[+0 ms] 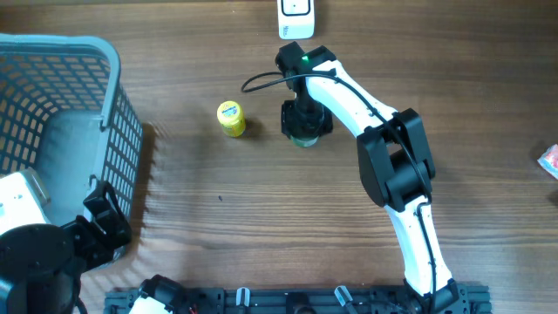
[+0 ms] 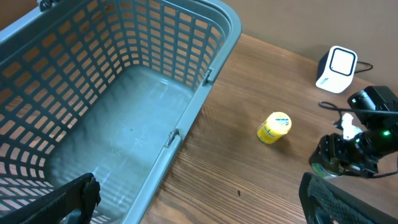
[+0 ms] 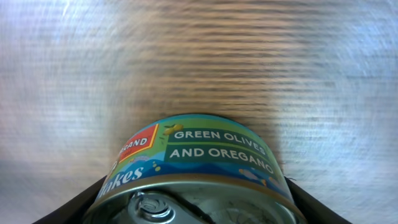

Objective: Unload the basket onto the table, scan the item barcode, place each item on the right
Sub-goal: 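Lower the right gripper and close it on the tin can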

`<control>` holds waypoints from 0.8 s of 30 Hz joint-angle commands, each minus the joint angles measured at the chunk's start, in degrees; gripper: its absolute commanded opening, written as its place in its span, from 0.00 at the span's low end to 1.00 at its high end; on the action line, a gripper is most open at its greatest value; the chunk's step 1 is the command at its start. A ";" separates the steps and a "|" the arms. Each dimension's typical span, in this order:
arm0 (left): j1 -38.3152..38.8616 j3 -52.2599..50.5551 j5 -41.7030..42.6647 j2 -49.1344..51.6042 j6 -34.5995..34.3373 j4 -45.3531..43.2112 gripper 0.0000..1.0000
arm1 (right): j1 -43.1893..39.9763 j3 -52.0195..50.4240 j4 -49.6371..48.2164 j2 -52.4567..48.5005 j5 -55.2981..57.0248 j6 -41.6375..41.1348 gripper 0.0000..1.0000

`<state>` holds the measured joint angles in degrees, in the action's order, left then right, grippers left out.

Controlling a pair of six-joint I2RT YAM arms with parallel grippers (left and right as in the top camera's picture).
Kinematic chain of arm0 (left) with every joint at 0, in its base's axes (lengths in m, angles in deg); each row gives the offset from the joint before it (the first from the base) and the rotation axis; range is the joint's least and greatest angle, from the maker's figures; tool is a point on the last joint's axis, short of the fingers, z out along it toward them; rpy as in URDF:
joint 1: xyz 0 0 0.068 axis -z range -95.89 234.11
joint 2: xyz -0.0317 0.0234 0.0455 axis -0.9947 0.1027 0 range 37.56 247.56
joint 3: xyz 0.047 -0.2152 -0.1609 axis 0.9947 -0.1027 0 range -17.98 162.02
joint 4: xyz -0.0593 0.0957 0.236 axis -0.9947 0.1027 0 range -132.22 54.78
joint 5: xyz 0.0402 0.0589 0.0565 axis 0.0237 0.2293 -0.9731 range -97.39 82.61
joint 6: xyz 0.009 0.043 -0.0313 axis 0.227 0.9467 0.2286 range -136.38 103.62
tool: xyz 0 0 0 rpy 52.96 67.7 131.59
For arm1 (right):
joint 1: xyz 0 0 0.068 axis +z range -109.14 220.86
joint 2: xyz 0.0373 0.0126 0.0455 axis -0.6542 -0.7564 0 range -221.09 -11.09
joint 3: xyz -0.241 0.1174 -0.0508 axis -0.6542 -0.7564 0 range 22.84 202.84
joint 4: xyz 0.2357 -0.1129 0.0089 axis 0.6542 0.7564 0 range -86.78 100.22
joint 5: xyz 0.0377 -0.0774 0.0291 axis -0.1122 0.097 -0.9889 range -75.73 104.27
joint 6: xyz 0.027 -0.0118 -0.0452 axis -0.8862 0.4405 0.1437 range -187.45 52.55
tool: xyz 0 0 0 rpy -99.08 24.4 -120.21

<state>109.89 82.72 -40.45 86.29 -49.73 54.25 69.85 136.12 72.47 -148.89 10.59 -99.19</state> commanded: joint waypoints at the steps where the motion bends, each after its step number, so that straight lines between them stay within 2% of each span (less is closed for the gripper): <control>1: 0.15 0.00 0.44 -0.31 -0.57 0.02 1.00 | 0.07 -1.22 -2.32 -2.64 -1.53 -22.71 0.87; 2: 0.15 0.00 0.44 -0.31 -0.55 0.02 1.00 | 0.07 -1.22 -2.97 -2.64 -1.55 -25.53 1.00; 5: 0.15 0.00 0.44 -0.31 -0.52 0.02 1.00 | 0.07 -1.22 -5.14 -2.64 -1.51 -30.18 1.00; 10: 0.15 0.00 0.44 -0.31 -0.13 0.02 1.00 | 0.07 -1.22 -6.62 -2.64 1.64 -27.21 1.00; 19: 0.15 0.00 0.46 -0.31 -0.13 0.02 1.00 | 0.07 -1.22 -5.68 -2.64 3.23 -8.46 1.00; 22: 0.15 0.00 0.46 -0.31 -0.13 0.02 1.00 | 0.07 -1.22 -5.20 -2.64 2.78 3.93 1.00; 24: 0.15 0.00 0.63 -0.31 -0.13 0.02 1.00 | 0.07 -1.22 -4.66 -2.64 2.75 8.02 1.00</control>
<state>109.89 82.72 -40.45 86.29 -49.73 54.25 70.11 135.96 68.01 -148.89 13.06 -105.31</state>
